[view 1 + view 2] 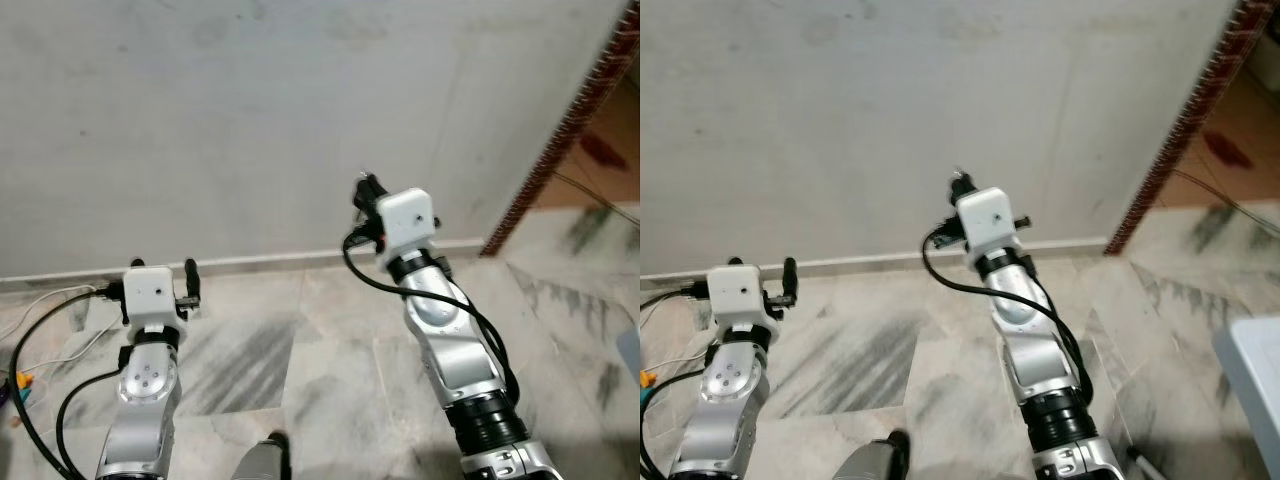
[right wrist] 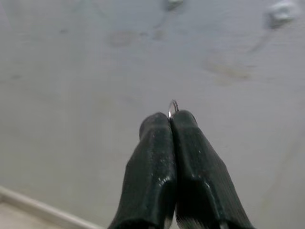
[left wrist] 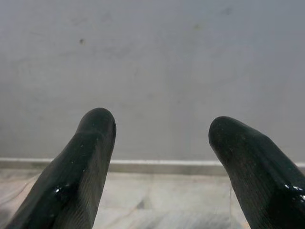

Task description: Hang keys on a hook

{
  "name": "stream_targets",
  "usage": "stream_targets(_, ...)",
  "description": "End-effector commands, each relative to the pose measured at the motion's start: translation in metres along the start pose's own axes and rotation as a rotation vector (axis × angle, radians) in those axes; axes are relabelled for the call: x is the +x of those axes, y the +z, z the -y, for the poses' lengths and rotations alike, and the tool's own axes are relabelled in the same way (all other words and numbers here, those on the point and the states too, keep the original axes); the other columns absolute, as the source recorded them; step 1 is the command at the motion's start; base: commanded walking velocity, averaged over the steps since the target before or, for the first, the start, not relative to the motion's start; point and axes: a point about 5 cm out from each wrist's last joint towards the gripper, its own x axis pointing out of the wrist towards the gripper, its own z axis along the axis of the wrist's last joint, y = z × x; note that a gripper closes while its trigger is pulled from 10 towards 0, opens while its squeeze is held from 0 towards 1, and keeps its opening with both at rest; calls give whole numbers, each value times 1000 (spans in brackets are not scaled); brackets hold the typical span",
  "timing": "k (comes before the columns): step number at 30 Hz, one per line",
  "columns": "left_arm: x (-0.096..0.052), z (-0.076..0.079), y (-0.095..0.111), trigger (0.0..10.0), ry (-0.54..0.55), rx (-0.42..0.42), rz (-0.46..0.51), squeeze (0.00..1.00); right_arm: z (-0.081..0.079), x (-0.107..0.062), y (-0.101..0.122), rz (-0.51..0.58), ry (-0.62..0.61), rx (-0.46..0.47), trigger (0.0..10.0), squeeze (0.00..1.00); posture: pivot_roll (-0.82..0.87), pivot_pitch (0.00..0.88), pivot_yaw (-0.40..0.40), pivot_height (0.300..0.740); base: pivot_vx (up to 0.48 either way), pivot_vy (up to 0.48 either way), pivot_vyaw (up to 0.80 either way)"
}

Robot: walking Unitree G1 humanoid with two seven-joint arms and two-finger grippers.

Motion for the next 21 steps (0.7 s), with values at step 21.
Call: stream_targets(21,-1,10,-3,10000,-39,-25,-17,0,2,0,4,14,5,15,10000,0,-3,157,3,740,0,272,0)
